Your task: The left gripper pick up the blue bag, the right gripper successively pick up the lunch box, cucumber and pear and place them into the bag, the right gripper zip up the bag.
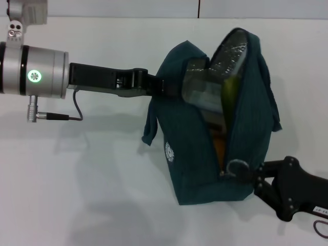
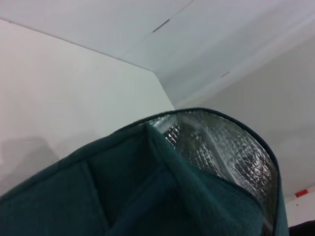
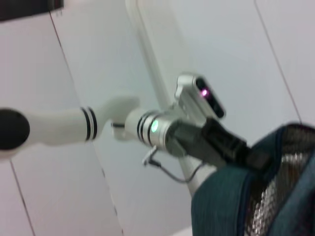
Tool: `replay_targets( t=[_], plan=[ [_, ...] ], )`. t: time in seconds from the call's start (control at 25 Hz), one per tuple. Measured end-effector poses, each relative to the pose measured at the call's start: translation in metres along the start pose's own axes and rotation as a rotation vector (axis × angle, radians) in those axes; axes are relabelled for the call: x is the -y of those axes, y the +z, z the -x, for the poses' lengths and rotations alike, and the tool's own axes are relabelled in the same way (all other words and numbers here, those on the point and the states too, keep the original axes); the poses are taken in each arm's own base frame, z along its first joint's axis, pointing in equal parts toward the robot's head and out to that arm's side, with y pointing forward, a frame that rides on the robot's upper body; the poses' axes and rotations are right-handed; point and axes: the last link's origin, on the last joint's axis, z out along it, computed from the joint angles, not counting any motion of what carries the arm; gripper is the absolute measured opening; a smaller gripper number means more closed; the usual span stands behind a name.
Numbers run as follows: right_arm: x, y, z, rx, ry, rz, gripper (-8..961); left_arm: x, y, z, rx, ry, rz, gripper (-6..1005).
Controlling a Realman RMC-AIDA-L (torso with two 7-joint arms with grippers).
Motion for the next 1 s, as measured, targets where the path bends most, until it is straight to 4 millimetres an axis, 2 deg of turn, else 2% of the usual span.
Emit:
replay_targets(
  t=[0.44,0.76,1.0],
  plan=[
    [0.006,0.009,0.012,0.051,-0.044,0.007,15,0.001,-0.001,0.002,-0.005,0.040,0.001,51],
    [0.006,0.011,0.014,0.053,-0.049,0.014,14,0.001,-0.009,0.009,-0.125,0.119,0.086,103],
    [0.006,0.011,0.015,0.061,-0.053,0.016,14,-0.001,-0.018,0.010,-0.203,0.188,0.119,339]
  ],
)
